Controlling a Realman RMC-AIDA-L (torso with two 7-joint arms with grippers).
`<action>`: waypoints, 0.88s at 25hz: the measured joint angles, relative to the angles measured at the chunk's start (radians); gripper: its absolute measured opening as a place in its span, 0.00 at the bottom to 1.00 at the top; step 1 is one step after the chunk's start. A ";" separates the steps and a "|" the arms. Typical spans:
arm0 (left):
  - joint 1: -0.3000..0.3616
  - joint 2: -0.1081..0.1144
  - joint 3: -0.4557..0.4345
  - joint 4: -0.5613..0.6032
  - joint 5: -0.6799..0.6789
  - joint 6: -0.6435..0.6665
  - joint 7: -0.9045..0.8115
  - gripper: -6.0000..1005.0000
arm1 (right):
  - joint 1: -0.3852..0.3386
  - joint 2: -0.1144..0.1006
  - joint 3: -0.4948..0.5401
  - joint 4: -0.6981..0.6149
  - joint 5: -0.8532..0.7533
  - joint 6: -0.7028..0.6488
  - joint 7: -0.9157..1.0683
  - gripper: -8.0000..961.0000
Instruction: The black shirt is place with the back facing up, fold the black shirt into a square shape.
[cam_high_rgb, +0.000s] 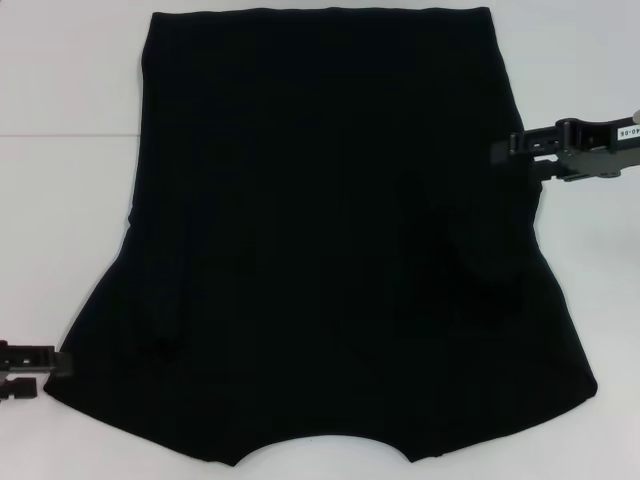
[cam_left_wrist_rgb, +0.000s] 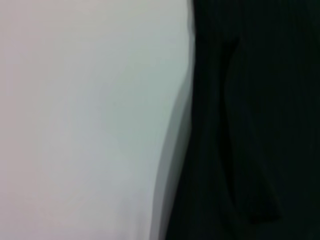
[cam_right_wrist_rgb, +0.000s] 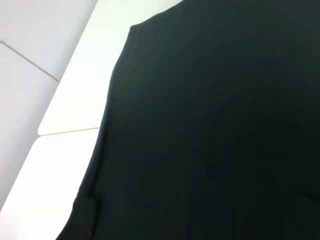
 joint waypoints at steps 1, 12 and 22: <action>-0.001 -0.002 0.007 0.000 0.000 -0.006 -0.004 0.84 | -0.001 0.000 0.000 0.000 0.000 0.001 0.000 0.87; -0.008 -0.002 0.039 -0.003 0.003 -0.057 -0.047 0.58 | -0.003 -0.007 0.001 0.000 0.001 0.006 -0.004 0.87; -0.005 -0.005 0.067 -0.024 0.004 -0.092 -0.050 0.55 | -0.005 -0.008 0.002 0.000 0.001 0.013 -0.007 0.86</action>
